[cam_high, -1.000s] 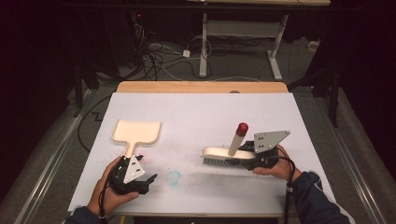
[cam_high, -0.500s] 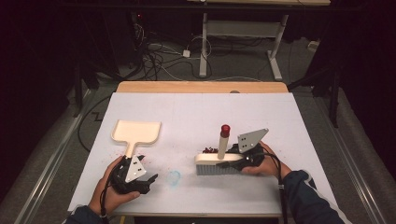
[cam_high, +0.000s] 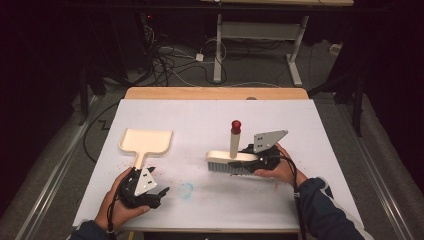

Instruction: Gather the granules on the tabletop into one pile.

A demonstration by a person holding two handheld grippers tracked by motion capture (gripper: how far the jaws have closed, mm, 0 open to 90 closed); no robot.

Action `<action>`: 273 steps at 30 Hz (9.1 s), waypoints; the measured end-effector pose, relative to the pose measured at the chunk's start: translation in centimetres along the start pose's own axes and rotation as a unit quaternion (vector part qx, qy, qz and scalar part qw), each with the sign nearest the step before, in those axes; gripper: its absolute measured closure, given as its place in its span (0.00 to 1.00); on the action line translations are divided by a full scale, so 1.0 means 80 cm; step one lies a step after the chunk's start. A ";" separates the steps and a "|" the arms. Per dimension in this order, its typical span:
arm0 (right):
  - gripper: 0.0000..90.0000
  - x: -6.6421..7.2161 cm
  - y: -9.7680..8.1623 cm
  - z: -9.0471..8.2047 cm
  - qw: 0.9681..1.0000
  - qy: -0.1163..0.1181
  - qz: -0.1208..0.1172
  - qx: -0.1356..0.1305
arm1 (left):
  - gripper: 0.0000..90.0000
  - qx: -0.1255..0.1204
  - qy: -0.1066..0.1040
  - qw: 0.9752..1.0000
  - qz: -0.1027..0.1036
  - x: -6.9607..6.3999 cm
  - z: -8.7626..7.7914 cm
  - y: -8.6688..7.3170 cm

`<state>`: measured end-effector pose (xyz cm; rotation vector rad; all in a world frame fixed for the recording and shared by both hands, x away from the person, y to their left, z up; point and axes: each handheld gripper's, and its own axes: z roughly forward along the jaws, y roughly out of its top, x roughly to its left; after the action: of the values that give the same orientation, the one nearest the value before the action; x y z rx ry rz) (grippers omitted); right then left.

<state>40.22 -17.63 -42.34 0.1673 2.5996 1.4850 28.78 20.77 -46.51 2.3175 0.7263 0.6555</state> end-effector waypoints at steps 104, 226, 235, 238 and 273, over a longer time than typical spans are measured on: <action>0.75 0.080 -0.026 0.034 0.991 -0.117 0.061 -0.032 | 0.24 0.013 0.000 1.000 0.012 -0.004 0.002 0.002; 0.27 0.005 -0.030 -0.146 0.916 -0.375 0.140 -0.025 | 0.24 0.005 0.014 1.000 0.003 0.003 -0.001 0.005; 0.25 0.047 -0.034 -0.142 0.919 -0.383 0.093 -0.025 | 0.23 -0.001 0.014 1.000 0.000 0.004 -0.001 0.006; 0.25 0.059 -0.037 -0.141 0.922 -0.379 0.081 -0.024 | 0.23 -0.001 0.014 1.000 0.002 0.004 -0.001 0.008; 0.22 0.121 -0.104 -0.123 0.929 -0.363 0.074 0.019 | 0.21 -0.012 0.009 1.000 0.009 0.001 0.004 0.015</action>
<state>28.72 -28.55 -45.22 0.7709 2.0351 1.1109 29.43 19.89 -45.91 2.3018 0.7034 0.6902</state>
